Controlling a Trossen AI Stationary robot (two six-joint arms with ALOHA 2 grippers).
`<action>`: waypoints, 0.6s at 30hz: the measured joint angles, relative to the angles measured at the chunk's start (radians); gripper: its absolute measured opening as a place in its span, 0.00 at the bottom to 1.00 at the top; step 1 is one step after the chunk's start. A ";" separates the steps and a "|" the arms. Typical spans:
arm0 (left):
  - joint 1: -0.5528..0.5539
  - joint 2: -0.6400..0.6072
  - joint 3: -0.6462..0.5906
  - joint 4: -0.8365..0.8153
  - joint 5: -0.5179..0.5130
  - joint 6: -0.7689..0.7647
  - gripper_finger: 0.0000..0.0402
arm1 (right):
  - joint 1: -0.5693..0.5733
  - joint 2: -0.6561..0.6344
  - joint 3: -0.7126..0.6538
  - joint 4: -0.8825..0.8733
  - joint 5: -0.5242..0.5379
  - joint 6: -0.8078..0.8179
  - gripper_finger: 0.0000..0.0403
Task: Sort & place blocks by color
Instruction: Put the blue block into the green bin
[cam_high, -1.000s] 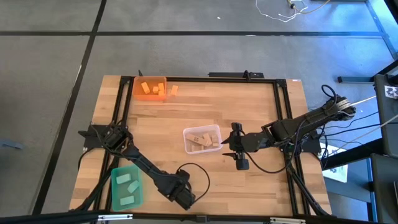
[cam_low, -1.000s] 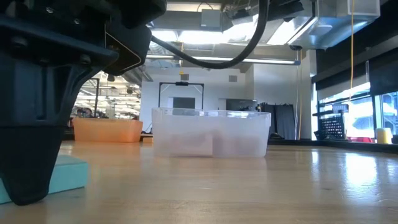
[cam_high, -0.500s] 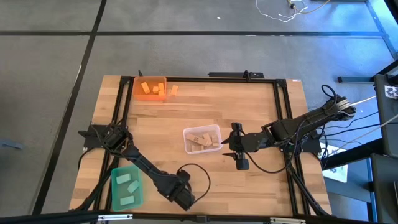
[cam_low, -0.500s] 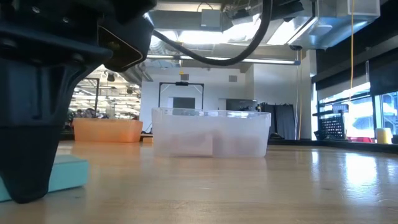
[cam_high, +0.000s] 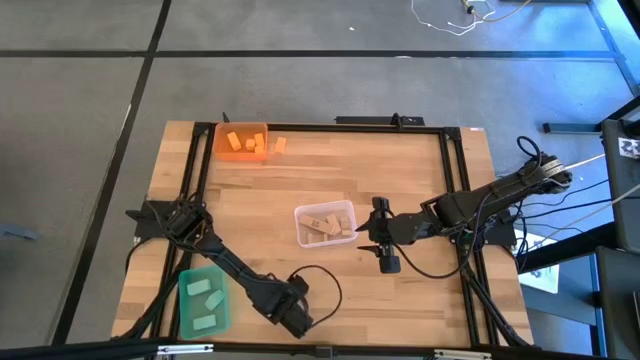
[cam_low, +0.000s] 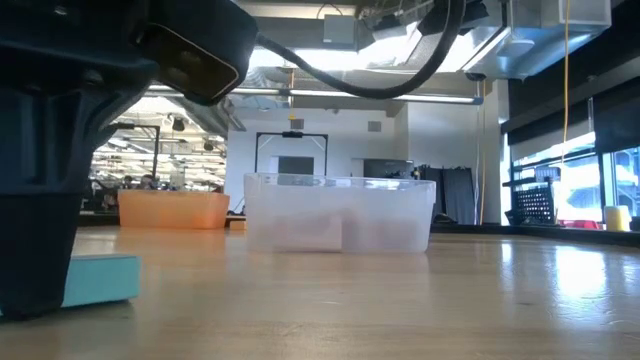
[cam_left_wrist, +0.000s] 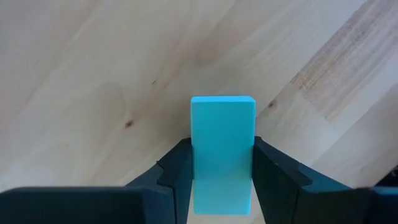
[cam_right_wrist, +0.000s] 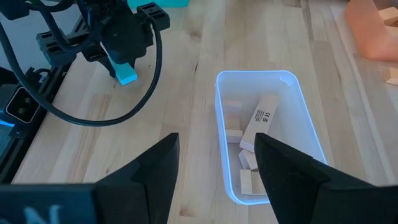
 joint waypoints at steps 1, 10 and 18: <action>0.000 0.000 0.000 0.000 0.000 0.013 0.32 | 0.000 0.000 0.000 0.000 0.000 0.000 0.52; 0.000 -0.023 -0.004 -0.037 -0.034 0.143 0.32 | 0.000 0.000 0.000 0.000 0.000 0.000 0.52; -0.022 -0.050 -0.003 -0.097 0.013 0.324 0.32 | 0.000 0.000 0.000 0.000 0.000 0.000 0.52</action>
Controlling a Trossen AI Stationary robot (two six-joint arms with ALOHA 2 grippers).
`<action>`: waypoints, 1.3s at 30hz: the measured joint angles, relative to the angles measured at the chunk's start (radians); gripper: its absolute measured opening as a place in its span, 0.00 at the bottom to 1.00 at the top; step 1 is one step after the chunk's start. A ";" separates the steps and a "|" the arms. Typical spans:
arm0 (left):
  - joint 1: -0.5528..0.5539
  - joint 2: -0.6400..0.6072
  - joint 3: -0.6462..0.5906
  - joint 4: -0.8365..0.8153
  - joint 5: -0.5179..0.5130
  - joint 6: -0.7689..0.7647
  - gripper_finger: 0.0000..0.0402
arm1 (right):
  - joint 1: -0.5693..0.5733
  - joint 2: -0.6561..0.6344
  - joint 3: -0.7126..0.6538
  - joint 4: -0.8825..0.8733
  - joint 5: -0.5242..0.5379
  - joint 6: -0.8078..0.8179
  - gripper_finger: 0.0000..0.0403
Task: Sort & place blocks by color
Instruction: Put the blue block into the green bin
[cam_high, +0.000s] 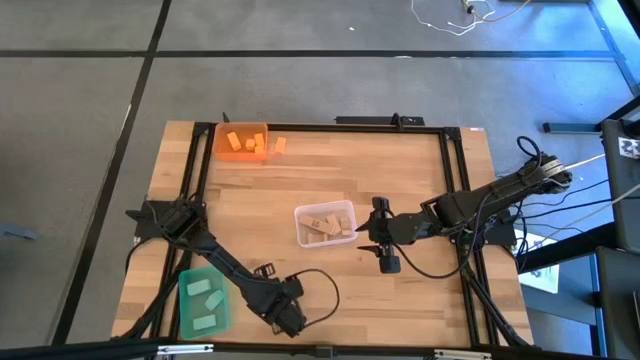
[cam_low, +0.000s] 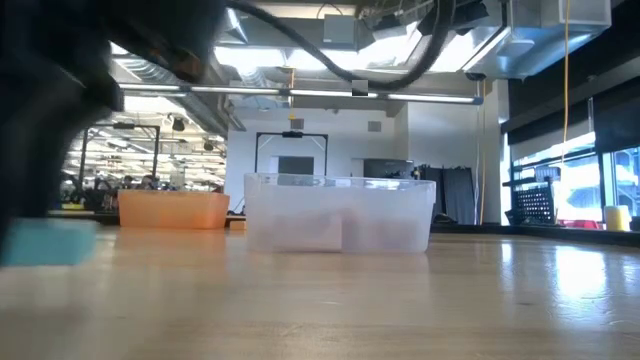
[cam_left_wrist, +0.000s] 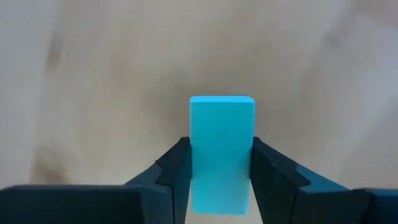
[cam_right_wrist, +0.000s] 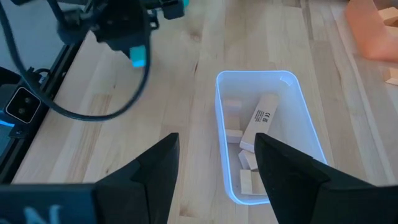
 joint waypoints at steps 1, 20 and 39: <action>-0.007 -0.010 0.001 -0.008 0.013 0.016 0.32 | 0.000 0.000 0.000 0.000 0.000 0.000 0.52; -0.260 -0.346 0.005 -0.341 -0.023 -0.338 0.32 | 0.000 0.001 0.000 0.035 0.000 -0.004 0.52; -0.440 -0.347 -0.214 -0.298 -0.009 -0.839 0.32 | 0.000 0.000 0.000 0.061 0.001 -0.022 0.52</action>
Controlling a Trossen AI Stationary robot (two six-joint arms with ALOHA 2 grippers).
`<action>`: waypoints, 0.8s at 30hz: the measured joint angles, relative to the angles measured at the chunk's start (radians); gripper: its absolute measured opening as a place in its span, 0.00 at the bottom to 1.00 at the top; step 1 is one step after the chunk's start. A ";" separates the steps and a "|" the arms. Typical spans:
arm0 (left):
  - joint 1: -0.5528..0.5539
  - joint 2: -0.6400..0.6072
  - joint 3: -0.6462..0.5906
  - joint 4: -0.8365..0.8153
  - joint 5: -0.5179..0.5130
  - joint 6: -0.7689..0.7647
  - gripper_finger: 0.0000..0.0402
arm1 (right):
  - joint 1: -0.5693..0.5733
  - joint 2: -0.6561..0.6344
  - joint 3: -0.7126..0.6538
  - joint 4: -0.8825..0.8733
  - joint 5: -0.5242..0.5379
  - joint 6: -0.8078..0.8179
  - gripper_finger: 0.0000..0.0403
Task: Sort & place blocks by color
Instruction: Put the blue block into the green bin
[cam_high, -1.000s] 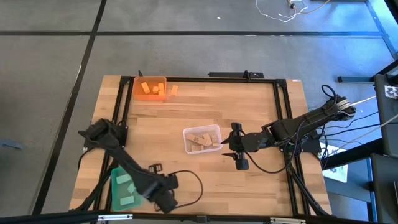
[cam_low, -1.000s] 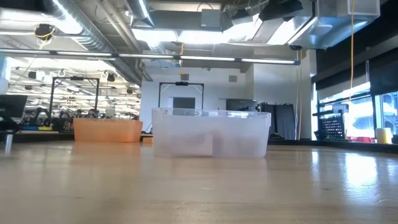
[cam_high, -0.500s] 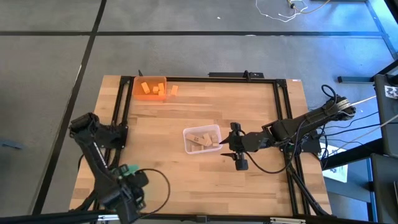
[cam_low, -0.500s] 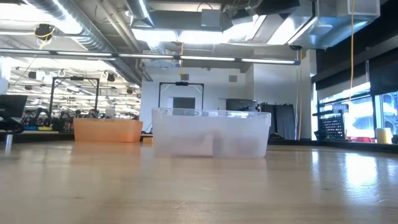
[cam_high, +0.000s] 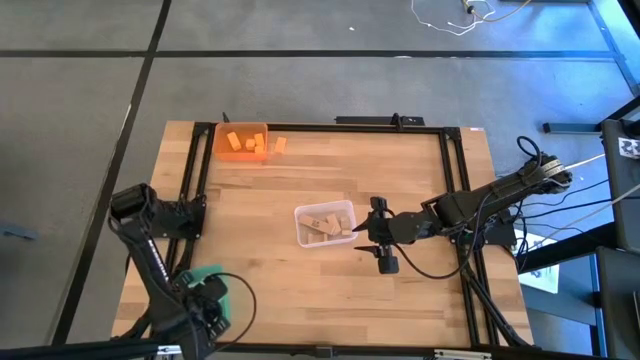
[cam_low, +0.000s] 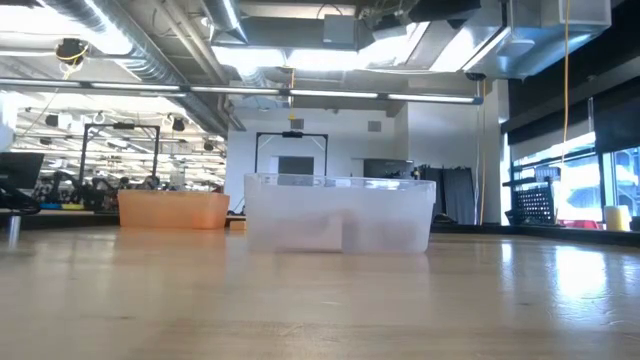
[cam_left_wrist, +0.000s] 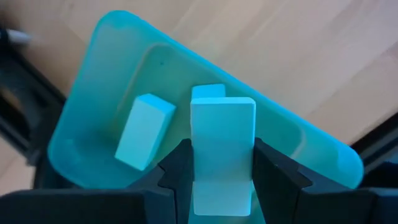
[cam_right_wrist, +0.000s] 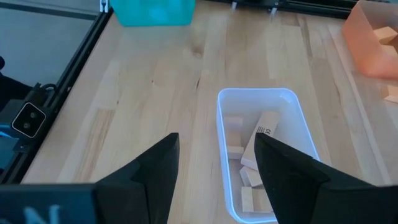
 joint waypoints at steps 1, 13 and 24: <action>0.000 0.000 -0.013 0.011 0.005 0.000 0.32 | 0.000 0.000 0.000 0.000 0.000 0.000 0.52; 0.000 0.000 -0.107 0.069 0.042 -0.020 0.33 | 0.000 0.000 0.000 -0.001 0.000 0.000 0.52; 0.000 0.000 -0.107 0.066 0.041 -0.008 0.36 | 0.000 0.000 0.000 -0.001 0.000 -0.001 0.52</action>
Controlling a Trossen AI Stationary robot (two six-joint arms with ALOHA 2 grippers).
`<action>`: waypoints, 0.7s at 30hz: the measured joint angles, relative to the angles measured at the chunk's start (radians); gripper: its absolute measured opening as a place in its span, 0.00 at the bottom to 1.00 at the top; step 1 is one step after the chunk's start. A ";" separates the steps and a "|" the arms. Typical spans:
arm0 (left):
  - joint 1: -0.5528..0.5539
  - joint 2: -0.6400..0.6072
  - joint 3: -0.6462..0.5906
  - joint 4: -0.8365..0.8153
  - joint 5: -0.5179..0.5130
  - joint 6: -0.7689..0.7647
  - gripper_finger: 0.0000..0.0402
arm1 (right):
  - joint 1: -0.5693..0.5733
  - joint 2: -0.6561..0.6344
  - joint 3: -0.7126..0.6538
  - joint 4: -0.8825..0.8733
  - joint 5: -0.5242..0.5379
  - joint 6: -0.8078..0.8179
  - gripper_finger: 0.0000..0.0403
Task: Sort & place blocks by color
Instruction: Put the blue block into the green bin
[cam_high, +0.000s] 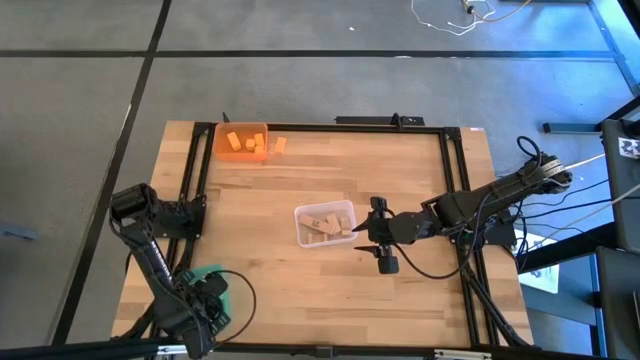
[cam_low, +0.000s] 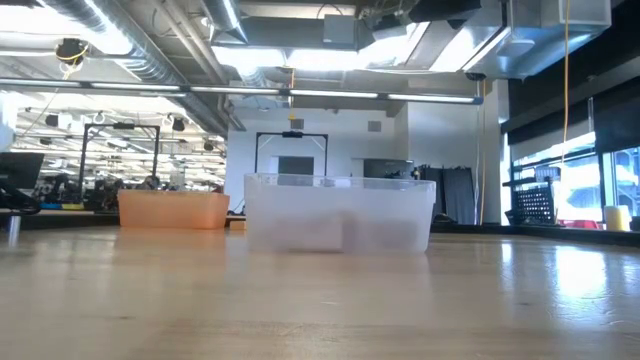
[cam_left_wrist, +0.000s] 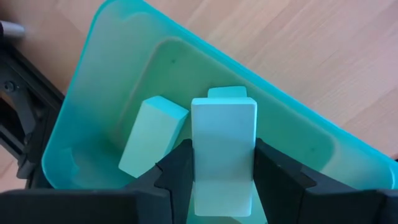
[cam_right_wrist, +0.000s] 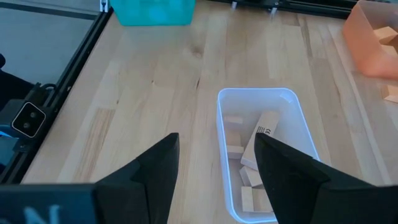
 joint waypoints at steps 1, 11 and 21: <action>0.000 0.000 0.000 0.000 0.000 0.001 0.36 | 0.000 0.000 0.000 0.000 0.000 0.000 0.52; 0.016 0.000 0.000 0.000 -0.006 0.089 0.36 | 0.000 0.000 0.000 0.000 0.000 0.000 0.52; 0.064 0.000 -0.001 0.002 0.027 0.176 0.36 | 0.000 0.000 0.000 0.000 0.000 0.000 0.52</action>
